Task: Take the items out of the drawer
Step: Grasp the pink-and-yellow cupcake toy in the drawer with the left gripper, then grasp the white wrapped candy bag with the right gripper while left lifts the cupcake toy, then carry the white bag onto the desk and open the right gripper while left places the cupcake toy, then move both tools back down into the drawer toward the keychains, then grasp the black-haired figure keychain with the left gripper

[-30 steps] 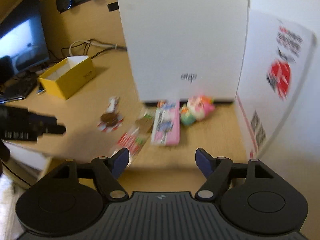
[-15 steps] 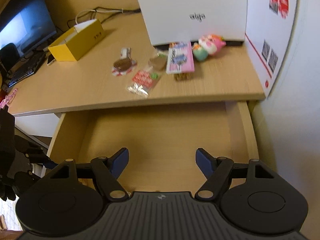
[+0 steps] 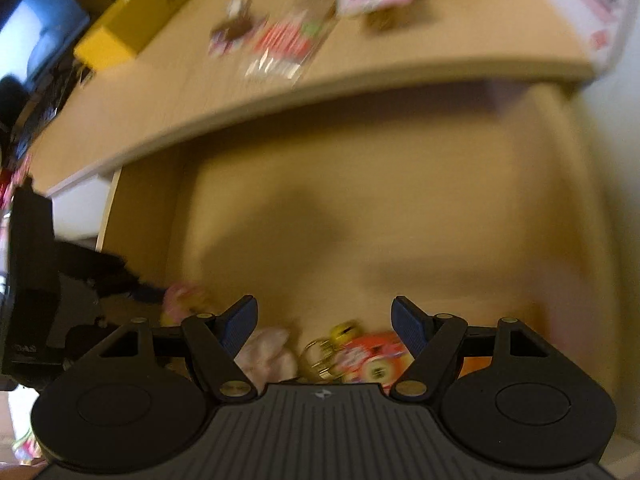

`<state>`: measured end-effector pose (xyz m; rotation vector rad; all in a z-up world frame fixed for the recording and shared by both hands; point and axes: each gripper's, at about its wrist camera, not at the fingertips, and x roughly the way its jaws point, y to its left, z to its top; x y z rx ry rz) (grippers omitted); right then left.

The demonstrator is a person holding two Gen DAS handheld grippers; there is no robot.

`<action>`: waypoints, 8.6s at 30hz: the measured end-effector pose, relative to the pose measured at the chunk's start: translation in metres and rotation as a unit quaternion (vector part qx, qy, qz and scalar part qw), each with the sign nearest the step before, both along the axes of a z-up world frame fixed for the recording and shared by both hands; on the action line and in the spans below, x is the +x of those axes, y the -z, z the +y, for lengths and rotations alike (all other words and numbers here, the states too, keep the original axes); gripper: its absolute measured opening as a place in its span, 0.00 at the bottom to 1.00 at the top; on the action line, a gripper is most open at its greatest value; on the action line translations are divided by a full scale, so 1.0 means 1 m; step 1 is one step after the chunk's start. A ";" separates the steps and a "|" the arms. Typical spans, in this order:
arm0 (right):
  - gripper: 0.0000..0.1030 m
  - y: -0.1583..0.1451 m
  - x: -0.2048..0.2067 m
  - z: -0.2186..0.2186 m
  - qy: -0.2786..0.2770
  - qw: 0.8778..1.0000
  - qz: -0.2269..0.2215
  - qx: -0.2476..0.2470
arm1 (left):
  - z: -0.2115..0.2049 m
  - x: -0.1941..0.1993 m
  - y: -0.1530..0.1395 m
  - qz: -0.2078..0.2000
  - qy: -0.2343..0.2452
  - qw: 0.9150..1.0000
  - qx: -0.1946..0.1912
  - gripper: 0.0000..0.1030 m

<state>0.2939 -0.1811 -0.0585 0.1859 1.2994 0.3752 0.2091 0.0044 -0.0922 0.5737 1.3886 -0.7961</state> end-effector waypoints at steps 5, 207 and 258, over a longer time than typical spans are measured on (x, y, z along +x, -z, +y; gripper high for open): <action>0.65 0.037 0.007 0.044 -0.053 0.996 0.077 0.006 | 0.026 0.016 -0.021 -0.015 -0.107 0.992 -0.066 0.46; 0.50 0.083 0.028 0.058 -0.069 0.959 0.267 -0.062 | 0.063 -0.009 -0.029 -0.048 -0.572 0.797 -0.187 0.24; 0.71 0.047 0.036 0.046 -0.112 0.978 0.097 -0.149 | 0.042 -0.011 -0.048 -0.113 -0.561 0.806 -0.149 0.06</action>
